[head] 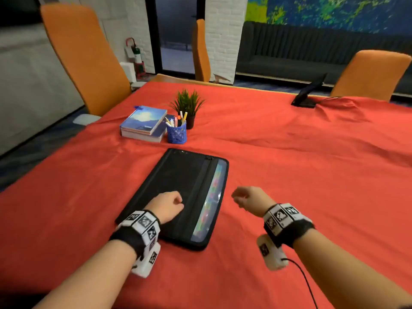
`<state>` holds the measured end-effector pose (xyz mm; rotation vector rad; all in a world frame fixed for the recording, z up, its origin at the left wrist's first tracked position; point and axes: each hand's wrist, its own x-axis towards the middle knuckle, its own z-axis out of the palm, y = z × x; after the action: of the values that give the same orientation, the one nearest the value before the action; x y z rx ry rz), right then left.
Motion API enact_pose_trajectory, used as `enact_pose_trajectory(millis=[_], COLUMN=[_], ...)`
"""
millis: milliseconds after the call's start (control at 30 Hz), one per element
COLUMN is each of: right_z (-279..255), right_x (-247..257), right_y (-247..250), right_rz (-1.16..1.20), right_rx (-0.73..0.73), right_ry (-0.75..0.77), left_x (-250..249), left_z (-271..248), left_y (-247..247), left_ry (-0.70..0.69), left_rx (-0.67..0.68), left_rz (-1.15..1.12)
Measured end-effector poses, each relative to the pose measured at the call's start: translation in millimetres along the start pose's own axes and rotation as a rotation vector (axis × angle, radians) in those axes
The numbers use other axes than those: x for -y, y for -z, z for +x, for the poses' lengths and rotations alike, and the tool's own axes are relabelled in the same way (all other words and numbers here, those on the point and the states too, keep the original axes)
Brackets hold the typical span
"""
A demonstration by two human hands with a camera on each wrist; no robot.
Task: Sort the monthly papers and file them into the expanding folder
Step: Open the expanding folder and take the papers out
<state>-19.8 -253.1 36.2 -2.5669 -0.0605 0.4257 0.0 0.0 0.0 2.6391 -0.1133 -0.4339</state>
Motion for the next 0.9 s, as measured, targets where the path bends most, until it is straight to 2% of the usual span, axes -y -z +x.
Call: enact_pose_trajectory(millis=[67, 267, 333, 467, 567, 900], right_z=[24.9, 85.3, 92.4, 92.0, 81.2, 75.5], right_x=[2.8, -4.1, -4.2, 7.2, 18.2, 24.6], right_y=[-13.7, -56.7, -64.0, -65.0, -58.9, -69.4], right_rz=[0.035, 0.274, 0.395, 0.659, 0.702, 0.927], right_rx=[-0.055, -0.034, -0.015, -0.085, -0.051, -0.099], right_ry=[-0.065, -0.362, -0.426, -0.512, -0.587, -0.602], left_x=[-6.4, -36.7, -46.4, -51.8, -52.7, -46.6], left_z=[17.5, 30.9, 33.1, 39.0, 36.9, 41.4], left_y=[-12.4, -48.5, -53.3, -59.6, -62.7, -57.6], left_ry=[-0.001, 0.095, 0.138, 0.161, 0.166, 0.132], left_rx=[0.007, 0.114, 0.164, 0.245, 0.283, 0.392], left_rz=[0.048, 0.242, 0.239, 0.315, 0.39, 0.249])
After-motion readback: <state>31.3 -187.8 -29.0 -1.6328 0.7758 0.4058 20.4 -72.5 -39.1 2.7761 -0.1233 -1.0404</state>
